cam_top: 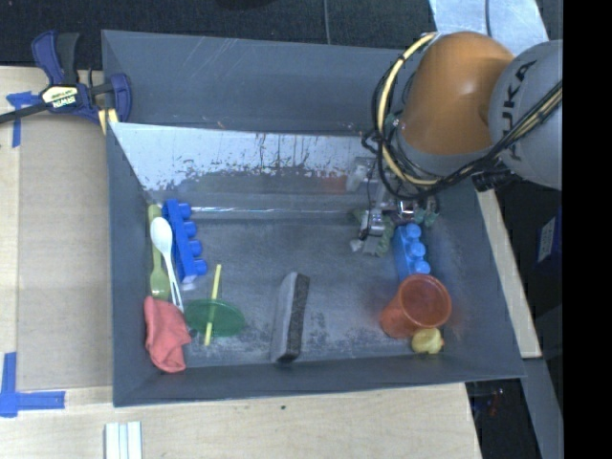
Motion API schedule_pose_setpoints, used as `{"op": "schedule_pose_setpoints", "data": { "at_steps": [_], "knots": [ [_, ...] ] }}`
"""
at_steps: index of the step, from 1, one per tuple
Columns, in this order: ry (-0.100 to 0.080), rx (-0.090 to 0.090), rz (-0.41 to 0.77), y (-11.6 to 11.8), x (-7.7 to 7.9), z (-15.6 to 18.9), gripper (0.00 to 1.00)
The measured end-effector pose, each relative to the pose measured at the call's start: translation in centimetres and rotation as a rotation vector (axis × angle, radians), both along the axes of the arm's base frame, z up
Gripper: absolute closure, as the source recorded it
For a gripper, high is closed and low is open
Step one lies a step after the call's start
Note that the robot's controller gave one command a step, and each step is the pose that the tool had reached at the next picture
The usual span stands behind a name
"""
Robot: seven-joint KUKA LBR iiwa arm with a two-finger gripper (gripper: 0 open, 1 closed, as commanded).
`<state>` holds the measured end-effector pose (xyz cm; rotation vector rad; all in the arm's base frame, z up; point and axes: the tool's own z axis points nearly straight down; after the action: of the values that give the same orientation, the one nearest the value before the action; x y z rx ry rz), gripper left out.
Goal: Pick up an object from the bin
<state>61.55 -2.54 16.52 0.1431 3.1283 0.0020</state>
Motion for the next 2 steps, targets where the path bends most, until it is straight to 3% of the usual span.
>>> {"op": "schedule_pose_setpoints", "data": {
  "at_steps": [1, 2],
  "knots": [
    [0.004, 0.001, 0.02, 3.6, -2.1, 1.8, 0.0],
    [-0.001, 0.0, 0.007, 1.1, -0.6, 7.6, 0.0]
  ]
}}
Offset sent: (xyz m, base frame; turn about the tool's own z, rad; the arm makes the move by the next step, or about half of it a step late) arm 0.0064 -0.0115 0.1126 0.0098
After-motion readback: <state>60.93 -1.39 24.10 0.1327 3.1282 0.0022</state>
